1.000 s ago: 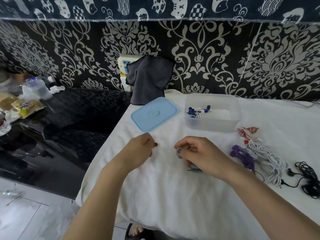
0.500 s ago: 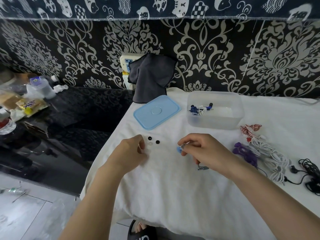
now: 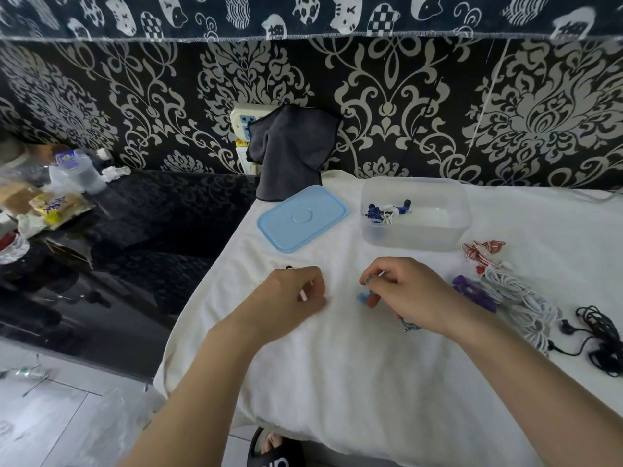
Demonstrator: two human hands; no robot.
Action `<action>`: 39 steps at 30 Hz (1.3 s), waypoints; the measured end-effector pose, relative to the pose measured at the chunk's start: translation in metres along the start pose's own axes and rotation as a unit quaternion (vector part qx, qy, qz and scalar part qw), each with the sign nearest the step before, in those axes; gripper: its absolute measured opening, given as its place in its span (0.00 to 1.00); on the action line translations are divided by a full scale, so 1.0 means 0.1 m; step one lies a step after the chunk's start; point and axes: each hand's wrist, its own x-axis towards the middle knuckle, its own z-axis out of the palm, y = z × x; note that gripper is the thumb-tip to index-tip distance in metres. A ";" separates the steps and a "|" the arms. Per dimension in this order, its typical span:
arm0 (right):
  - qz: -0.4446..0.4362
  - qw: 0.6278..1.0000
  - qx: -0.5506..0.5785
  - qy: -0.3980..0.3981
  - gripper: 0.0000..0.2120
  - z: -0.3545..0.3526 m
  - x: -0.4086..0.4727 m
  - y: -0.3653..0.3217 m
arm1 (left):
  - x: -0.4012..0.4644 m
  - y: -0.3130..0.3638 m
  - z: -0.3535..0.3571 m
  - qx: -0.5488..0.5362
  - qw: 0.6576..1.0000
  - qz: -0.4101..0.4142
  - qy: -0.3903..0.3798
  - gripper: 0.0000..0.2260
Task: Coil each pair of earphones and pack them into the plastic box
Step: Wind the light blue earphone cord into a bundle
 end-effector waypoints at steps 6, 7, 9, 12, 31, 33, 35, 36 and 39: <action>0.026 0.998 -0.058 0.016 0.06 -0.15 0.00 0.11 | 0.10 0.24 0.29 0.027 0.996 0.059 -0.056 0.08; 0.033 0.997 -0.067 0.013 0.05 -0.16 0.01 0.13 | 0.11 0.25 0.32 0.030 0.996 0.059 -0.058 0.08; 0.040 0.995 -0.091 0.004 0.02 -0.15 0.02 0.16 | 0.11 0.27 0.35 0.031 0.996 0.050 -0.060 0.07; 0.027 0.994 -0.107 0.005 0.02 -0.17 0.00 0.19 | 0.11 0.28 0.33 0.018 0.997 0.041 -0.058 0.07; 0.003 0.987 0.160 -0.005 0.05 -0.32 -0.14 -0.01 | 0.14 0.48 0.11 -0.213 0.977 -0.014 -0.024 0.02; 0.002 0.983 0.181 -0.009 0.06 -0.32 -0.14 -0.03 | 0.13 0.51 0.10 -0.239 0.970 -0.025 -0.030 0.06; 0.008 0.979 0.203 -0.012 0.06 -0.31 -0.14 -0.04 | 0.12 0.53 0.09 -0.255 0.966 -0.027 -0.034 0.10; 0.012 0.977 0.212 -0.012 0.06 -0.31 -0.14 -0.05 | 0.12 0.53 0.08 -0.260 0.965 -0.025 -0.033 0.10; 0.016 0.973 0.232 -0.005 0.06 -0.31 -0.15 -0.06 | 0.10 0.54 0.05 -0.270 0.962 -0.017 -0.024 0.11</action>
